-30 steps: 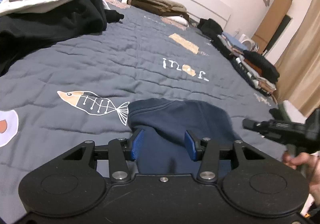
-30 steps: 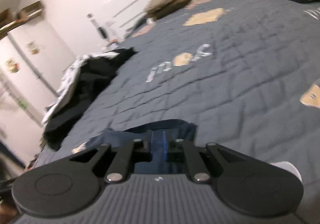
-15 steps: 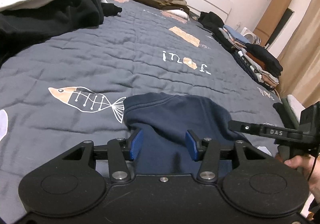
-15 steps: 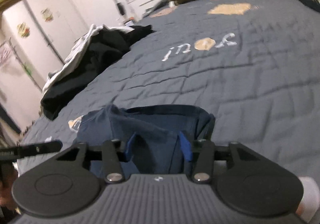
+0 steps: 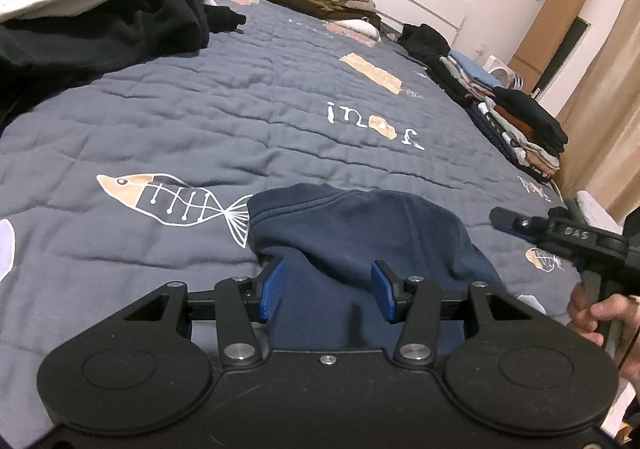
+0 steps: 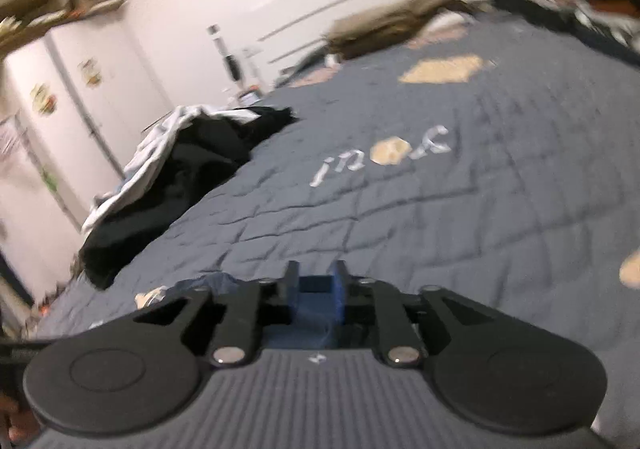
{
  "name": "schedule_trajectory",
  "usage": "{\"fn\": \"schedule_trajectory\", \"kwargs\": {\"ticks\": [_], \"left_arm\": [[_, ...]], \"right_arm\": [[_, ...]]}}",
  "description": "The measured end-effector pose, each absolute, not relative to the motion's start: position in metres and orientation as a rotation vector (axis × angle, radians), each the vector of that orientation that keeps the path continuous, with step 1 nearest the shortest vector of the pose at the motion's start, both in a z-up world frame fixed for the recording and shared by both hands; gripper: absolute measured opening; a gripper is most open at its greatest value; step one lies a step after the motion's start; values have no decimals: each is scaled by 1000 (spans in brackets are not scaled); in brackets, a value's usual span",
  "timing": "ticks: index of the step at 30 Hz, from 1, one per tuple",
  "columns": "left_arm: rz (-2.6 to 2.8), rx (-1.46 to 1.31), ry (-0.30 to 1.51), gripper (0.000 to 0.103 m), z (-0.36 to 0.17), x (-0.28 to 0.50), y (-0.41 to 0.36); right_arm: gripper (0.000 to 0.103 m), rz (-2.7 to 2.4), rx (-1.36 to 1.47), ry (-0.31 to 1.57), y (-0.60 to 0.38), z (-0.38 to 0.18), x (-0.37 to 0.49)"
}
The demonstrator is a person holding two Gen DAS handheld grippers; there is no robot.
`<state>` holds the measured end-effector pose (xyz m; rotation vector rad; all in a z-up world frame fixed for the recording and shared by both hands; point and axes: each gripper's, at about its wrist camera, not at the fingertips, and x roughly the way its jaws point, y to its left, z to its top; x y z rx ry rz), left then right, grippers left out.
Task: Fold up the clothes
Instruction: 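Grasp the navy shirt edge with the right gripper while the left gripper holds its fold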
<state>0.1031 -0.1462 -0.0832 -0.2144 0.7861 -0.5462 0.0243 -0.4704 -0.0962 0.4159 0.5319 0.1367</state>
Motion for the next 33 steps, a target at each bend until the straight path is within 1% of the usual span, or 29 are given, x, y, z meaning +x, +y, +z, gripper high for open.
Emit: {"fn": "schedule_trajectory", "kwargs": {"ticks": [1,2,3,4,5,6,10,12,13,14,16,17,19,21,23,24,25,27,28,29,31,33], "left_arm": [[-549,-214,786,47,-83,103,-146],[-552,-214,786,47,-83,103,-147],[-556,-214,787,47,-83,103,-147],[-558,-210,786,47,-84,102,-148],[-561,-205,786,47,-84,102,-149],[-564,-201,785,47,-84,101,-150],[-565,-193,785,47,-84,100,-152],[-566,-194,784,47,-84,100,-152],[-565,-192,783,47,-84,100,-152],[-565,-192,784,47,-85,100,-152],[-565,-194,786,47,-86,102,-153],[-564,-196,787,47,-87,103,-153],[-563,-199,788,47,-88,104,-153],[-564,-203,789,47,-89,105,-152],[-572,-203,784,47,-89,106,-152],[-574,-203,781,47,-88,106,-151],[-573,-204,779,47,-87,107,-150],[-568,-213,777,47,-86,108,-149],[-564,-222,778,47,-86,109,-148],[-562,-226,779,47,-86,110,-148],[-563,-223,781,47,-87,110,-148],[-564,-218,783,47,-88,109,-150]], "right_arm": [[42,158,387,523,-469,-92,23],[51,181,353,503,-464,-89,20],[55,203,320,484,-460,-87,18],[62,218,283,479,-453,-86,19],[65,232,245,475,-447,-86,21],[66,240,204,482,-439,-88,25],[65,269,125,608,-422,-112,46],[52,249,209,650,-430,-126,54],[34,238,253,670,-435,-133,58],[22,246,370,679,-447,-136,60],[9,271,599,682,-469,-141,62],[7,283,671,675,-475,-141,61],[7,305,745,647,-477,-139,59],[10,286,699,661,-476,-136,59],[18,265,647,676,-474,-134,60],[20,255,621,683,-473,-132,61],[25,252,626,697,-477,-134,60],[27,262,638,710,-485,-134,58],[32,268,628,708,-487,-131,57],[39,258,608,706,-490,-128,56],[44,241,599,689,-495,-126,53],[44,254,618,709,-496,-132,55]]}}
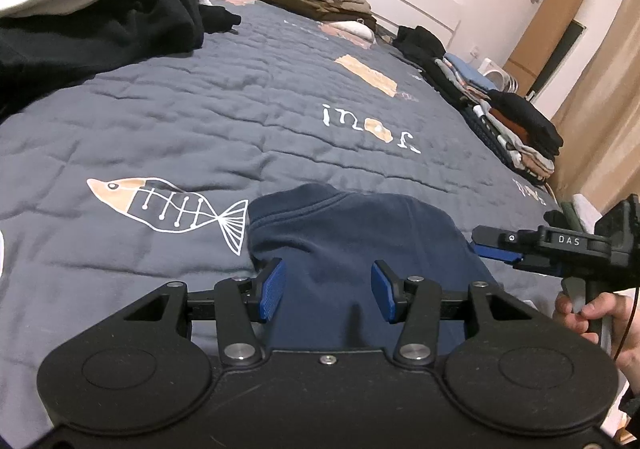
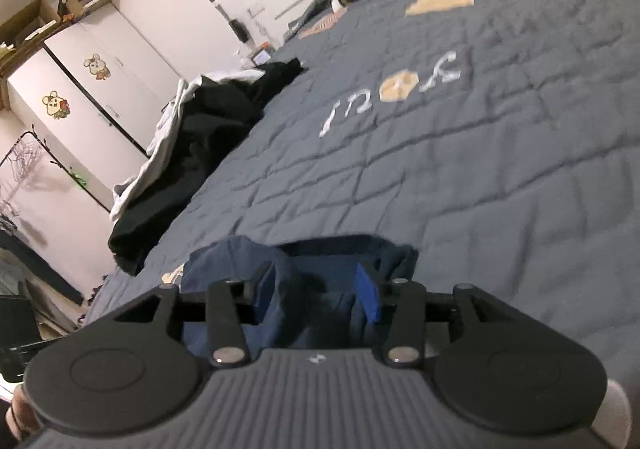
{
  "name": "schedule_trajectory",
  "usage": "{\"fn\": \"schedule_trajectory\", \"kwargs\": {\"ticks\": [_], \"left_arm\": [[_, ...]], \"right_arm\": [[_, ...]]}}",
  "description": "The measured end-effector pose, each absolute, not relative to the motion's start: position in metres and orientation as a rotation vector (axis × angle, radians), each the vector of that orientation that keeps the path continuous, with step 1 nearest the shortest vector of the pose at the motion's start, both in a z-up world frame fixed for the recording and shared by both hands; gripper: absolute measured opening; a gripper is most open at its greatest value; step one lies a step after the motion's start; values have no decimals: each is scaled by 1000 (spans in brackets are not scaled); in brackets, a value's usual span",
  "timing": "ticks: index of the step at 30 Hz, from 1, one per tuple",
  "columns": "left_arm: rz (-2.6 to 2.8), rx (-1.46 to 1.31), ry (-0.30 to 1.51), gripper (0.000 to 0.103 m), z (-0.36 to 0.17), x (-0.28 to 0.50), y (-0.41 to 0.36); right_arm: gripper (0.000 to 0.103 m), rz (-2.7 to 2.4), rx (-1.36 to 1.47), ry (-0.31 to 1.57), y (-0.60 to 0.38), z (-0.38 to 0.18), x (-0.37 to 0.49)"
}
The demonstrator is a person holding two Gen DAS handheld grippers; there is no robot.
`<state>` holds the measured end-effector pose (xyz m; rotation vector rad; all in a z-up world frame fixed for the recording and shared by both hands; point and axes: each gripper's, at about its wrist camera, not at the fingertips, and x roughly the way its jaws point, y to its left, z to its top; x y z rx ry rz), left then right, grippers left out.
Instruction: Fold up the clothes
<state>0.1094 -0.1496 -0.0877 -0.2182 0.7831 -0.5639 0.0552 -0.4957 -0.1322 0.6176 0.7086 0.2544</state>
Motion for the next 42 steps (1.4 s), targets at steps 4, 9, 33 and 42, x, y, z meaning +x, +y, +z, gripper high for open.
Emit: {"fn": "schedule_trajectory", "kwargs": {"ticks": [4,9,33,42], "left_arm": [[-569,-213,786,47,-89,109,-152],[-565,-225,789,47,-89,111,-149],[-564,-228,797,47,-90,109,-150],[-559,-232,794,47,-89,109,-151]], "right_arm": [[44,259,562,717,-485,-141,57],[44,265,659,730,-502,-142,55],[33,293,14,709,-429,-124,42],[8,211,625,714,-498,-134,46]]}}
